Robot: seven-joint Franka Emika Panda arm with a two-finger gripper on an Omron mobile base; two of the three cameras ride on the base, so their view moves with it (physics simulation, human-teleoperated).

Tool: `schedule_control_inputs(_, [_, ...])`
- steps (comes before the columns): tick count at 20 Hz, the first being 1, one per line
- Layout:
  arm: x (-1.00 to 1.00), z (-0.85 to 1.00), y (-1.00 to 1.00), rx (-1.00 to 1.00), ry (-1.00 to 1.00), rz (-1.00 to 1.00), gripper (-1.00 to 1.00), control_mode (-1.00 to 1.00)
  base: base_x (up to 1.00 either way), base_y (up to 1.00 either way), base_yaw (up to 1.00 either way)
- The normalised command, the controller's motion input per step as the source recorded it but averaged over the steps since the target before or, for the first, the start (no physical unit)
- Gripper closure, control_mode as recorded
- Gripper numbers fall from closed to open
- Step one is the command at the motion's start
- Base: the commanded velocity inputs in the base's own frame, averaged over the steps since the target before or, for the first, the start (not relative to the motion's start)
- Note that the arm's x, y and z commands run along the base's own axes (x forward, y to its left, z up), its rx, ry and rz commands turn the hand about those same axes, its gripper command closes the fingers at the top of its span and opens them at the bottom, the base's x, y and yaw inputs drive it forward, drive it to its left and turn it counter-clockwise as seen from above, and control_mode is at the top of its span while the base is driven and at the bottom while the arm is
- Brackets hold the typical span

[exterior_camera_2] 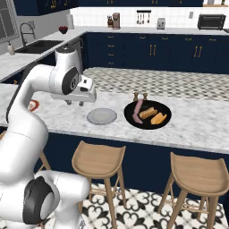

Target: Place one bun and one sausage from the bowl on each plate.

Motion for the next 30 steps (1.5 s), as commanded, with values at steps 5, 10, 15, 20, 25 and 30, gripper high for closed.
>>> schedule_control_inputs(5, [0.11,0.0,-0.07,0.0,0.0,0.0,-1.0,-1.0,0.0,0.0,0.0])
schedule_control_inputs(10, [0.58,-0.01,-0.45,0.0,0.0,-0.06,-1.0,-1.0,0.0,0.0,0.0])
schedule_control_inputs(15, [0.79,-0.21,-0.72,-0.01,0.0,-0.15,-1.0,-1.0,0.0,0.0,0.0])
schedule_control_inputs(20, [0.79,-0.37,-0.81,-0.03,0.0,-0.16,-1.0,-1.0,0.0,0.0,0.0])
schedule_control_inputs(25, [0.73,-0.44,-0.52,-0.04,0.0,-0.13,-1.0,-1.0,0.0,0.0,0.0])
schedule_control_inputs(30, [0.77,-0.47,-0.21,-0.01,0.0,-0.05,-1.0,-1.0,0.0,0.0,0.0])
